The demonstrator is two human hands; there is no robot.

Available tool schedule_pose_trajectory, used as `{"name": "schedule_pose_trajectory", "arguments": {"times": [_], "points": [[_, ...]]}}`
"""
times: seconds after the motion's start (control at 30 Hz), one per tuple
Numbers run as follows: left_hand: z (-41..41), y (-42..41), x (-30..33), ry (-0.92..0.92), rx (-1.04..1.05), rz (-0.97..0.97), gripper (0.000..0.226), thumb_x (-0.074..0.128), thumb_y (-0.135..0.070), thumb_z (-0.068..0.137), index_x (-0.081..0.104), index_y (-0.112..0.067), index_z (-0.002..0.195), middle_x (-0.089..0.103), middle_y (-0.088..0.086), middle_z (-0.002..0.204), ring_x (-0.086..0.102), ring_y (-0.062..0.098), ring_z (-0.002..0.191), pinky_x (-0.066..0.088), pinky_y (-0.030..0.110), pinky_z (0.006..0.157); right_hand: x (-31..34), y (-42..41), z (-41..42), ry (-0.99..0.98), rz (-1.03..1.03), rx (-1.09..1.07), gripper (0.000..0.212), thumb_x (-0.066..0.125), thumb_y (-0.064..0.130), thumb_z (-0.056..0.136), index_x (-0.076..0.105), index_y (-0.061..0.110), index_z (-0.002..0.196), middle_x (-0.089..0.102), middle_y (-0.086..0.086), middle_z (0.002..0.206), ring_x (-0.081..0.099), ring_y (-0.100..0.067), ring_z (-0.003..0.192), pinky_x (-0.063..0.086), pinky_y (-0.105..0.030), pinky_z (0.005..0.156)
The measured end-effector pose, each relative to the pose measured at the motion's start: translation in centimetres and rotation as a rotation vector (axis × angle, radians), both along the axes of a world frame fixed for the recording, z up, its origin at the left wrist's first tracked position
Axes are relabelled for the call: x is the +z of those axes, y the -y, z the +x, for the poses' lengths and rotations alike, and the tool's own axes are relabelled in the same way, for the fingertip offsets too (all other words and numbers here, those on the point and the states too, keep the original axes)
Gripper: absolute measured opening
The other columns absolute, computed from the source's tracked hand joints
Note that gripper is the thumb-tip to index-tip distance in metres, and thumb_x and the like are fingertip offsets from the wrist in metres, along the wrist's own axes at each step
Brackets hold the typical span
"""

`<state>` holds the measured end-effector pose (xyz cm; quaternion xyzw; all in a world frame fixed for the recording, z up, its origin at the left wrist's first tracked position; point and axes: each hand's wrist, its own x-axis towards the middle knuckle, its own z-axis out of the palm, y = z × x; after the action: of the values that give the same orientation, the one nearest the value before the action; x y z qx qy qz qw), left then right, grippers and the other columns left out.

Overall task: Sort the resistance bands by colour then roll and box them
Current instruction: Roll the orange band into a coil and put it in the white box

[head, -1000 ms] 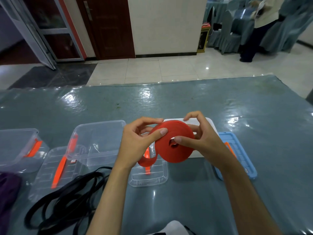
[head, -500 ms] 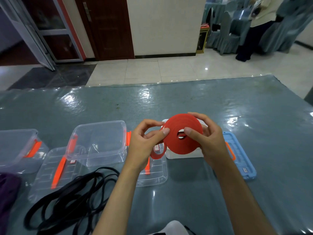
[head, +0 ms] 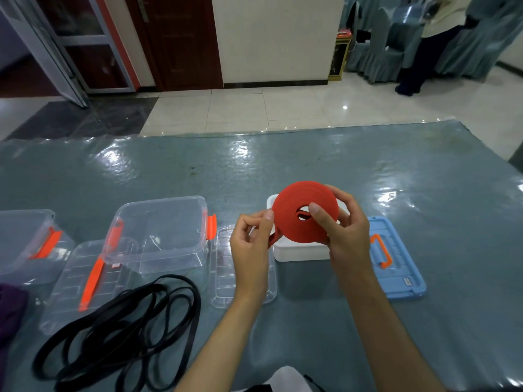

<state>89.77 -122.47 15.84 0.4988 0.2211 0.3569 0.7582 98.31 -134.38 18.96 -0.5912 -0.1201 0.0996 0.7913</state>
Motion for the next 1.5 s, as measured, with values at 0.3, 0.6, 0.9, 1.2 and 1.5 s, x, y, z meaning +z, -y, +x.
{"name": "schedule_pose_trajectory", "arguments": {"times": [0.3,0.6,0.9,1.2,1.5], "points": [[3.8,0.3,-0.6,-0.055,-0.092,-0.171,0.017,0.082,-0.012,0.091,0.080,-0.020,0.105,0.078,0.005,0.117,0.075,0.024,0.114,0.062,0.032,0.089,-2.7,-1.5,2.9,-0.242,0.099,-0.184,0.041,0.090,0.027,0.076,0.063,0.030,0.107,0.076,-0.002,0.106,0.077,-0.024,0.099,0.064,-0.041,0.068],[12.2,-3.2,-2.2,-0.227,-0.095,-0.361,0.028,0.084,-0.006,0.087,0.072,-0.007,0.112,0.078,0.018,0.114,0.076,0.029,0.099,0.061,0.041,0.095,-6.2,-1.7,9.2,-0.401,-0.024,-0.198,0.024,0.081,0.016,0.090,0.062,0.012,0.104,0.071,-0.016,0.103,0.073,-0.026,0.097,0.063,-0.036,0.065],[18.4,-4.3,-8.7,-0.507,-0.192,-0.496,0.022,0.075,-0.007,0.096,0.076,-0.014,0.117,0.080,0.012,0.111,0.076,0.021,0.088,0.065,0.029,0.075,-12.6,-2.8,14.7,-0.578,-0.267,-0.211,0.015,0.070,0.017,0.100,0.058,0.016,0.111,0.068,-0.006,0.117,0.067,-0.017,0.102,0.062,-0.042,0.071],[23.1,-2.4,-16.9,-0.789,-0.093,-0.270,0.019,0.071,-0.003,0.097,0.075,-0.010,0.115,0.076,0.012,0.116,0.071,0.032,0.113,0.058,0.042,0.102,-17.6,-1.8,20.4,-0.343,-1.236,0.243,0.038,0.069,0.032,0.097,0.073,-0.001,0.116,0.075,-0.021,0.111,0.068,-0.034,0.094,0.052,-0.036,0.084],[25.2,-2.4,-21.1,-0.920,0.021,-0.273,0.018,0.072,0.002,0.095,0.074,0.001,0.113,0.075,0.018,0.112,0.065,0.024,0.096,0.055,0.034,0.094,-21.1,-2.3,22.0,-0.392,-1.335,0.363,0.026,0.068,0.037,0.097,0.059,0.016,0.086,0.064,-0.003,0.084,0.062,-0.020,0.074,0.055,-0.039,0.078]]}}
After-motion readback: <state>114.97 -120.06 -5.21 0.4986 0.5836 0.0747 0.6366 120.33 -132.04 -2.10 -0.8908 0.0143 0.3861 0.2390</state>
